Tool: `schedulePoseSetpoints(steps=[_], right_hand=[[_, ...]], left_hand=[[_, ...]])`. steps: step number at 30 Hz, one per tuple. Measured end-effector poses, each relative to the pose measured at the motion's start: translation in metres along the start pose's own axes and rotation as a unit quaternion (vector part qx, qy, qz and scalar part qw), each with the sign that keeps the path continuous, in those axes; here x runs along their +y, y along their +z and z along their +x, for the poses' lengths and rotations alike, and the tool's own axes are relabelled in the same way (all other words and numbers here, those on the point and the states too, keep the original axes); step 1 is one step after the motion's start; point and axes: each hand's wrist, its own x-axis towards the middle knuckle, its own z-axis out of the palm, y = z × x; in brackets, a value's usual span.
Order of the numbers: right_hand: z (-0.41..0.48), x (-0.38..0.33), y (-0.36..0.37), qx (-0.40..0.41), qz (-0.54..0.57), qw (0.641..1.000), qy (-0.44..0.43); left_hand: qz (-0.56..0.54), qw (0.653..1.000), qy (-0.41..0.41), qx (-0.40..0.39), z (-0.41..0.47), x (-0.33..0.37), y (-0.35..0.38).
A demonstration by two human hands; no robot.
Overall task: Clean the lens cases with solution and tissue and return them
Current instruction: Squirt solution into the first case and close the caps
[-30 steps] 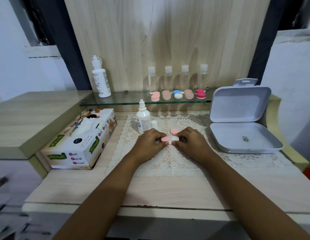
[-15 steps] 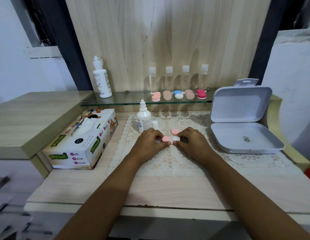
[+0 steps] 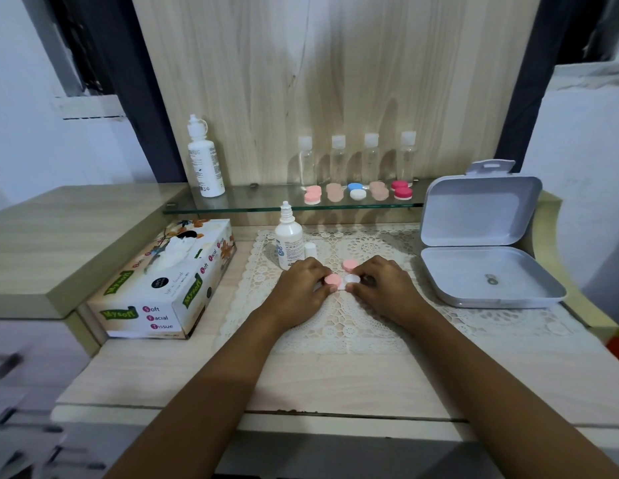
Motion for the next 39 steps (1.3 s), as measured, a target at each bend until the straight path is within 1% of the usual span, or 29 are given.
schedulePoseSetpoints(steps=[7,11,14,16,18,22,25,27,29,32,34,37,39], right_hand=[[-0.004,-0.002,-0.003,-0.001,0.007,1.000,0.000],[-0.002,-0.007,-0.008,0.032,0.082,0.995,0.042],[0.003,-0.005,-0.012,0.033,0.088,0.994,0.062],[0.008,-0.003,-0.015,0.023,0.076,0.995,0.054],[0.013,-0.001,-0.019,0.005,0.045,0.999,0.025],[0.025,-0.001,-0.024,-0.086,-0.065,0.993,-0.044],[0.029,-0.001,-0.023,-0.124,-0.100,0.984,-0.079],[0.027,-0.001,-0.023,-0.111,-0.092,0.985,-0.091],[0.022,0.001,-0.023,-0.075,-0.072,0.991,-0.087],[0.015,0.000,-0.024,-0.026,-0.010,0.999,-0.036],[0.011,-0.002,-0.025,-0.014,0.039,0.999,-0.003],[0.003,-0.007,-0.027,-0.010,0.068,0.998,-0.015],[-0.002,-0.011,-0.026,-0.015,0.064,0.998,-0.023]], left_hand=[[-0.020,0.999,-0.029,0.006,-0.002,0.000,0.001],[-0.029,0.999,-0.036,0.018,-0.003,0.001,0.001],[-0.027,0.999,-0.037,0.019,-0.003,0.001,0.002],[-0.024,0.999,-0.037,0.019,-0.003,0.001,0.002],[-0.020,0.999,-0.035,0.018,-0.003,0.001,0.002],[-0.021,0.999,-0.032,0.017,-0.004,0.000,0.002],[-0.020,0.999,-0.028,0.017,-0.004,-0.001,0.003],[-0.023,0.999,-0.025,0.017,-0.004,-0.001,0.003],[-0.026,0.999,-0.026,0.016,-0.004,-0.002,0.003],[-0.027,0.999,-0.025,0.019,-0.003,-0.002,0.003],[-0.020,0.999,-0.028,0.019,-0.004,-0.001,0.002],[-0.028,0.999,-0.023,0.020,-0.004,-0.001,0.002],[-0.043,0.999,-0.020,0.020,-0.004,-0.001,0.002]])
